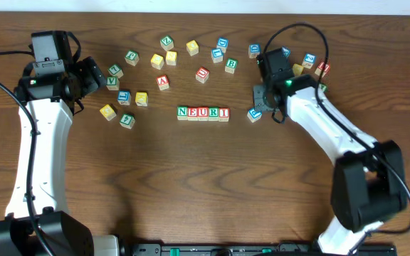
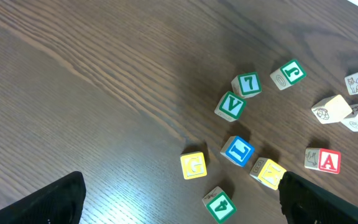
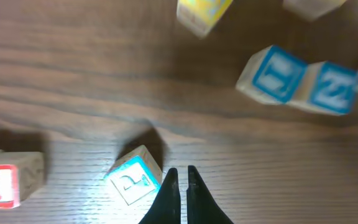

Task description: Spell out NEURIPS

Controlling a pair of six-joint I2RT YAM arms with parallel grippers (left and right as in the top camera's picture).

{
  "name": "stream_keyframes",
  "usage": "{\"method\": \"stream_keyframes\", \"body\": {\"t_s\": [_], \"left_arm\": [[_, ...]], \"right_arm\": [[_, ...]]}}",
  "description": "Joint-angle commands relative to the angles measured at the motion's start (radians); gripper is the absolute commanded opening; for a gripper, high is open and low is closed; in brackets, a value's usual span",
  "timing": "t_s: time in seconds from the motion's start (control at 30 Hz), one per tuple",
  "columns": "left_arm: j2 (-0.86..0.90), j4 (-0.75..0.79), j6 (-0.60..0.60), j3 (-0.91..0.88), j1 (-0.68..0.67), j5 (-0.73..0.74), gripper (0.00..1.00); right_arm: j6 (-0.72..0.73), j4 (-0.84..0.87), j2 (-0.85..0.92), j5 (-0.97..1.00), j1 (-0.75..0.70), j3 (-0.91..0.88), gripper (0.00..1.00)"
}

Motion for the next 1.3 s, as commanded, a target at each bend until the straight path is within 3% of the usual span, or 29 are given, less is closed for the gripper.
{"method": "stream_keyframes", "body": {"t_s": [0.0, 1.27], "left_arm": [[0.008, 0.000, 0.002, 0.013, 0.003, -0.006, 0.98], [0.008, 0.000, 0.002, 0.013, 0.003, -0.006, 0.98]], "right_arm": [[0.024, -0.002, 0.047, -0.039, 0.002, -0.005, 0.01], [-0.061, -0.048, 0.068, -0.151, 0.099, 0.009, 0.01]]}}
